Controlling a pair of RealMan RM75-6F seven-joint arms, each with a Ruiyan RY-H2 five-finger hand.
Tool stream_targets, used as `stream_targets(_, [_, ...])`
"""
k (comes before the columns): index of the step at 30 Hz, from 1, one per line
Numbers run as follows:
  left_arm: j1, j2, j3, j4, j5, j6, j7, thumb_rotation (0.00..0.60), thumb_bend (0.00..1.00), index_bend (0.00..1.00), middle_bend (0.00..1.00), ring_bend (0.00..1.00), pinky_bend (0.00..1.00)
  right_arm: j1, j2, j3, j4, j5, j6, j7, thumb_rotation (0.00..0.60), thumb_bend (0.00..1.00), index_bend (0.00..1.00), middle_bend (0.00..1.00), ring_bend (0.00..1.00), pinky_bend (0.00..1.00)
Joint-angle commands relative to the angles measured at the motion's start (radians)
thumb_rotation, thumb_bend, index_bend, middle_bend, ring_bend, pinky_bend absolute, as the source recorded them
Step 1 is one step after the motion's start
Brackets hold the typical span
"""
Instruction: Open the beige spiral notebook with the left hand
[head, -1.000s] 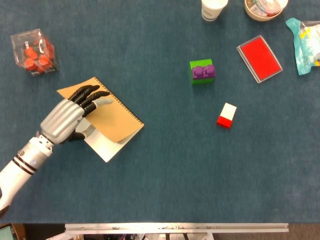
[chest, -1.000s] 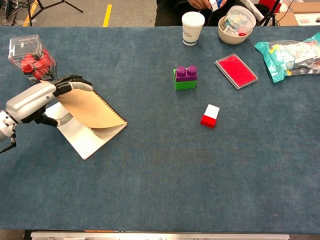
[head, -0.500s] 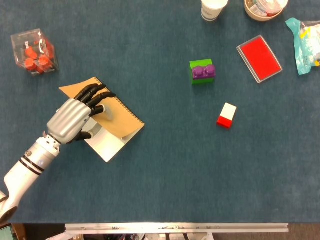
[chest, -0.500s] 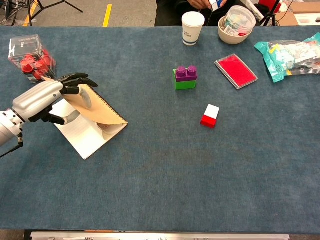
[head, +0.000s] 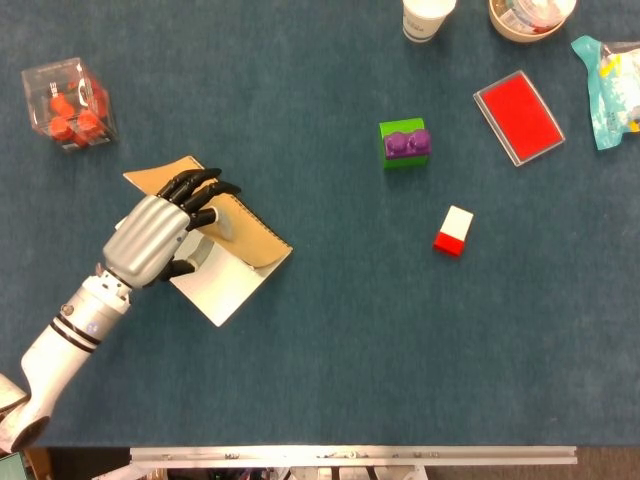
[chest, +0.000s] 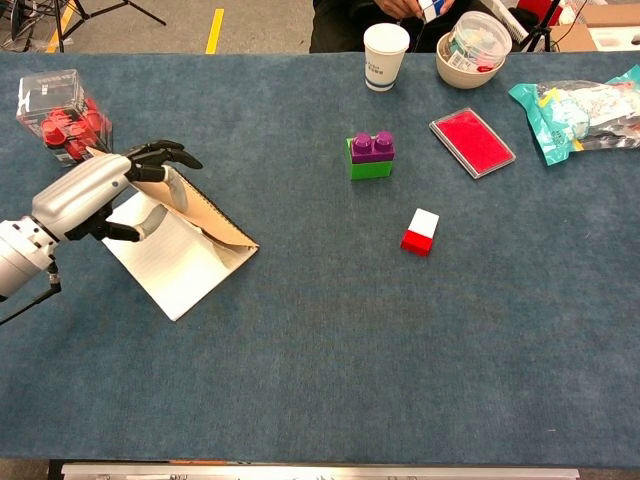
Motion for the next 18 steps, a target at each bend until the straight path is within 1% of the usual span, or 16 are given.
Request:
stream_targets(1, [-0.001, 0.000, -0.001, -0.005, 0.002, 0.000, 0.006, 0.600, 0.60, 0.48, 0.21, 0.10, 0.14, -0.001, -0.001, 0.000, 0.002, 0.002, 0.000, 0.002, 0.600, 0.40, 0.31, 0.30, 0.21, 0.29])
stream_targets(6, [0.000, 0.000, -0.002, -0.012, 0.001, 0.000, 0.014, 0.600, 0.61, 0.51, 0.22, 0.11, 0.15, -0.002, -0.002, 0.001, 0.008, 0.003, 0.002, 0.006, 0.600, 0.40, 0.31, 0.30, 0.21, 0.29])
stream_targets(14, [0.012, 0.005, -0.001, -0.011, 0.003, 0.019, 0.015, 0.600, 0.61, 0.66, 0.30, 0.16, 0.19, 0.000, -0.007, 0.002, 0.013, 0.002, 0.000, 0.010, 0.600, 0.40, 0.31, 0.30, 0.21, 0.29])
stream_targets(18, [0.017, 0.041, 0.019, -0.006, 0.018, 0.025, 0.002, 0.600, 0.61, 0.68, 0.30, 0.16, 0.19, 0.001, -0.009, 0.002, 0.013, -0.001, 0.001, 0.009, 0.600, 0.39, 0.31, 0.30, 0.21, 0.29])
